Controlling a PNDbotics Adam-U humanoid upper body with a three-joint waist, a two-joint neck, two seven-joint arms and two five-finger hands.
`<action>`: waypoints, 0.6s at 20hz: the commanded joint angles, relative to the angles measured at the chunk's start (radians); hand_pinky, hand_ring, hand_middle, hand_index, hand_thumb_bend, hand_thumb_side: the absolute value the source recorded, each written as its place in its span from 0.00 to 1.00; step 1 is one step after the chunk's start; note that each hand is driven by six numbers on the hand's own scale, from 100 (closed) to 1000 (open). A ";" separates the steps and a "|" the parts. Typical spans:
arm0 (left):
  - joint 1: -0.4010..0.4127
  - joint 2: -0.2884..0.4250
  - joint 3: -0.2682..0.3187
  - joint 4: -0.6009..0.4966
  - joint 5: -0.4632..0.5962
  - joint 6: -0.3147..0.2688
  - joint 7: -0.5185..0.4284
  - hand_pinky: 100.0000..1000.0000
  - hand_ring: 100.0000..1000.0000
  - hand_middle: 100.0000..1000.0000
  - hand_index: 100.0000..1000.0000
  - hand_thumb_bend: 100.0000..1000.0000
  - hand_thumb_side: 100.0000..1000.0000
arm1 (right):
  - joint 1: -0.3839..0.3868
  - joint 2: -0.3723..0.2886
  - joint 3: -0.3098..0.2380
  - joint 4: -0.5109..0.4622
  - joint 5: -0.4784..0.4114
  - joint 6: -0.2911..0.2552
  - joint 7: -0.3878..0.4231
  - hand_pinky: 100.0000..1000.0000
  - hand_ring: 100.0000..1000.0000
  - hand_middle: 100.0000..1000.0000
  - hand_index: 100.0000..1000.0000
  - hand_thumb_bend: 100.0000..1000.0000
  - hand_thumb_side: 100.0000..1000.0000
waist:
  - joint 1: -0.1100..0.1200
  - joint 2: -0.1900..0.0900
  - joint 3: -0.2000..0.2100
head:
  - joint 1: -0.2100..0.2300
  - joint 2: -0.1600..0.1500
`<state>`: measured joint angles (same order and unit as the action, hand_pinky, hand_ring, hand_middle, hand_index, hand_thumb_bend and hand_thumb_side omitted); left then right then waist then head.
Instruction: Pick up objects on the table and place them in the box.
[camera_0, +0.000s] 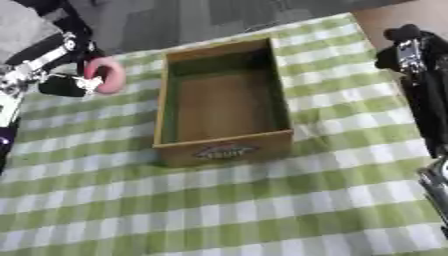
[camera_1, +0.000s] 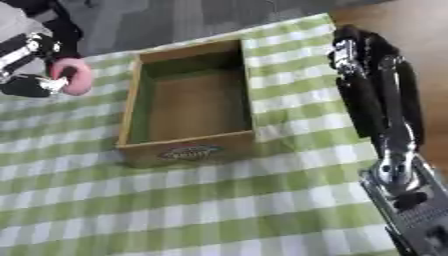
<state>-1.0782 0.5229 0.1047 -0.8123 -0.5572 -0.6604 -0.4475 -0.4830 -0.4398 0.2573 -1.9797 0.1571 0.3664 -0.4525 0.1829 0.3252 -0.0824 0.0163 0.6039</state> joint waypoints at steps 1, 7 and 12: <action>-0.042 0.052 0.013 -0.050 0.069 -0.247 -0.253 0.25 0.42 0.46 0.57 0.00 0.23 | -0.010 -0.001 -0.010 -0.020 0.009 -0.002 0.004 0.75 0.61 0.53 0.76 0.00 0.96 | -0.010 -0.028 0.000 | 0.007 0.003; -0.078 0.037 -0.006 -0.135 0.282 -0.247 -0.328 0.23 0.40 0.46 0.57 0.00 0.24 | -0.015 0.004 -0.010 -0.020 0.013 -0.005 0.008 0.75 0.61 0.53 0.76 0.00 0.96 | -0.010 -0.031 -0.008 | 0.023 0.011; -0.092 0.006 -0.014 -0.194 0.399 -0.247 -0.406 0.23 0.41 0.46 0.57 0.00 0.24 | -0.022 0.007 -0.013 -0.020 0.016 -0.010 0.005 0.75 0.61 0.53 0.76 0.00 0.96 | -0.008 -0.029 -0.020 | 0.034 0.008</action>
<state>-1.1427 0.5114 0.0902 -0.9746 -0.1885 -0.5890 -0.5189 -0.4899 -0.4270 0.2529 -1.9797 0.1653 0.3610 -0.4487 0.1830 0.3193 -0.1049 0.0445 0.6131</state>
